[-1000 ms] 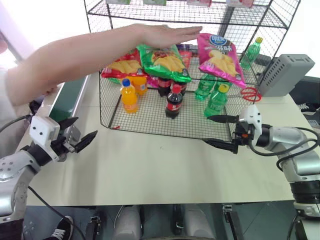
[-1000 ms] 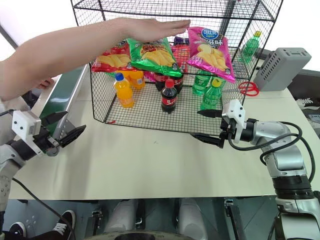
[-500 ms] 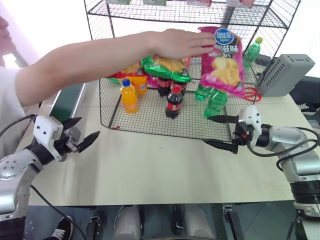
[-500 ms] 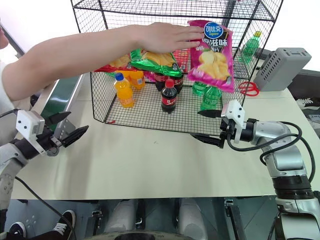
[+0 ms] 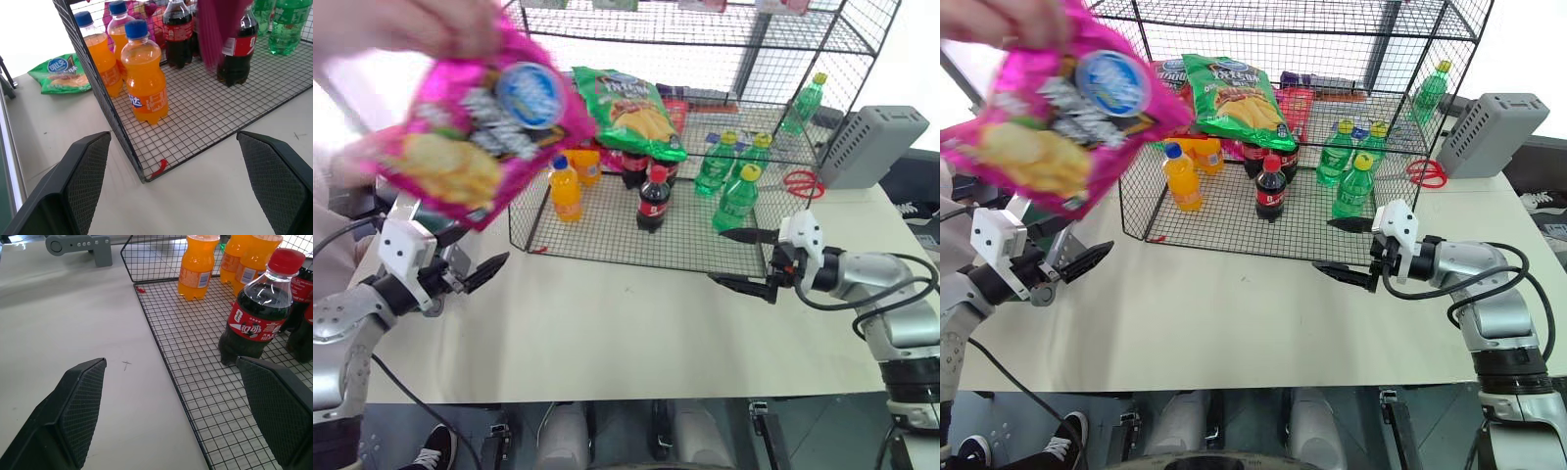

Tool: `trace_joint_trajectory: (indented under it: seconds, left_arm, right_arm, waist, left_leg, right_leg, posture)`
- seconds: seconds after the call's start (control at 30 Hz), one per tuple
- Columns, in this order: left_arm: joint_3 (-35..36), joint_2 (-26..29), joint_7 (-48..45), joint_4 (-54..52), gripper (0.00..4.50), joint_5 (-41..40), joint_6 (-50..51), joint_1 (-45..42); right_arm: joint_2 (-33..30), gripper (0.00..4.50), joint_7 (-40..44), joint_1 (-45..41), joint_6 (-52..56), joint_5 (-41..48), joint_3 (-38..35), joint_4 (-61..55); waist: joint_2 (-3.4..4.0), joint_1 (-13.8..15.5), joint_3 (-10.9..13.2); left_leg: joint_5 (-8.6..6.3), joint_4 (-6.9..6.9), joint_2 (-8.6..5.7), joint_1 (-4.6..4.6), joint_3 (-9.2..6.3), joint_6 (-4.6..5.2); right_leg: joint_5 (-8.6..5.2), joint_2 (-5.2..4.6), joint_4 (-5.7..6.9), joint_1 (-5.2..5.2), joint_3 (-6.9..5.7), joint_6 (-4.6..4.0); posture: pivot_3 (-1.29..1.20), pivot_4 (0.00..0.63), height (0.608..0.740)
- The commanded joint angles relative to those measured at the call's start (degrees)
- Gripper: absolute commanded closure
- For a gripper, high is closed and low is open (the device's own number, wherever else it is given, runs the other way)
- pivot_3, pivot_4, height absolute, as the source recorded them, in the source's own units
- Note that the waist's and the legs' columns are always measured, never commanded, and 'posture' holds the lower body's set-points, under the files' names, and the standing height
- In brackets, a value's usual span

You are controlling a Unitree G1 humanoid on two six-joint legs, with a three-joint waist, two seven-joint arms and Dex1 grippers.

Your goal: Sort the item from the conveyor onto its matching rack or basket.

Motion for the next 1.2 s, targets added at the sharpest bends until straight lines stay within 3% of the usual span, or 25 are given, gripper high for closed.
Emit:
trace_joint_trajectory:
  seconds: [0.03,0.8,1.2]
  left_arm:
    - [0.94,0.6,0.25,-1.78,0.09,-0.07,-0.56,0.12]
    - [1.28,0.73,0.21,-2.19,0.09,-0.24,-0.49,0.74]
    - [2.48,2.26,-4.97,-2.85,0.09,-5.7,2.79,2.68]
  right_arm:
    - [0.14,0.06,0.26,-0.79,-0.79,0.26,-0.16,-1.52]
    - [0.5,0.06,1.5,-2.62,-2.44,-0.8,1.0,0.74]
    - [0.44,0.06,2.04,-2.33,-3.38,-1.61,1.36,0.95]
  waist:
    - [0.0,0.0,0.0]
    - [0.0,-0.03,0.0]
    - [0.0,-0.02,0.0]
  left_leg:
    - [0.0,0.0,0.0,0.0,0.0,0.0]
    - [0.0,0.0,0.0,0.0,0.0,0.0]
    - [0.0,0.0,0.0,0.0,0.0,0.0]
  right_leg:
    - [0.0,0.0,0.0,0.0,0.0,0.0]
    - [0.0,0.0,0.0,0.0,0.0,0.0]
    - [0.0,0.0,0.0,0.0,0.0,0.0]
  posture:
    - [0.0,0.15,0.74]
    - [0.0,0.15,0.74]
    - [0.0,0.15,0.74]
